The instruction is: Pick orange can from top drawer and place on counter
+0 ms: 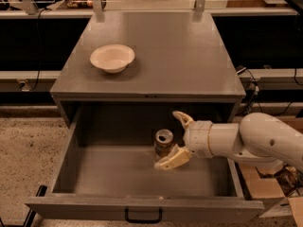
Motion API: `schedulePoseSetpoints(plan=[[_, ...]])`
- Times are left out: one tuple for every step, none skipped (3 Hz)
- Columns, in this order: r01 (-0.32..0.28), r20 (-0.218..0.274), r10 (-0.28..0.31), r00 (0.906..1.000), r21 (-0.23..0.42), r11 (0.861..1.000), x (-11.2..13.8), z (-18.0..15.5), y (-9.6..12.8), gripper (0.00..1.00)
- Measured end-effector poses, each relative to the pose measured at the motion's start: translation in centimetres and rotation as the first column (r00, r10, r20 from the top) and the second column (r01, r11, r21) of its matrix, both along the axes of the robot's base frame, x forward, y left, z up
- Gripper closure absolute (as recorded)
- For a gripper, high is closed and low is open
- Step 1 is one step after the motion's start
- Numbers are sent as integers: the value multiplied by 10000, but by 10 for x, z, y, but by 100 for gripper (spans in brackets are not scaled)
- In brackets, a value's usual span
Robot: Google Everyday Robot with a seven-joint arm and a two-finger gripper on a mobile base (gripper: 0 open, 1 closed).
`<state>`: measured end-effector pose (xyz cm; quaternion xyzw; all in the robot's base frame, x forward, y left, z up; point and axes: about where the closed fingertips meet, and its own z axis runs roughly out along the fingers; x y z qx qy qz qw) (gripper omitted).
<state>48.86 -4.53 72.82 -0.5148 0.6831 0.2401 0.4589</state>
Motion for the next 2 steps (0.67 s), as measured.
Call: schedulePoseSetpoints(plan=[[152,-135,-148,9998,244,9996,9,-18,7,0],[474,-458,-446,9980,616,9970,20,-37,4,0]])
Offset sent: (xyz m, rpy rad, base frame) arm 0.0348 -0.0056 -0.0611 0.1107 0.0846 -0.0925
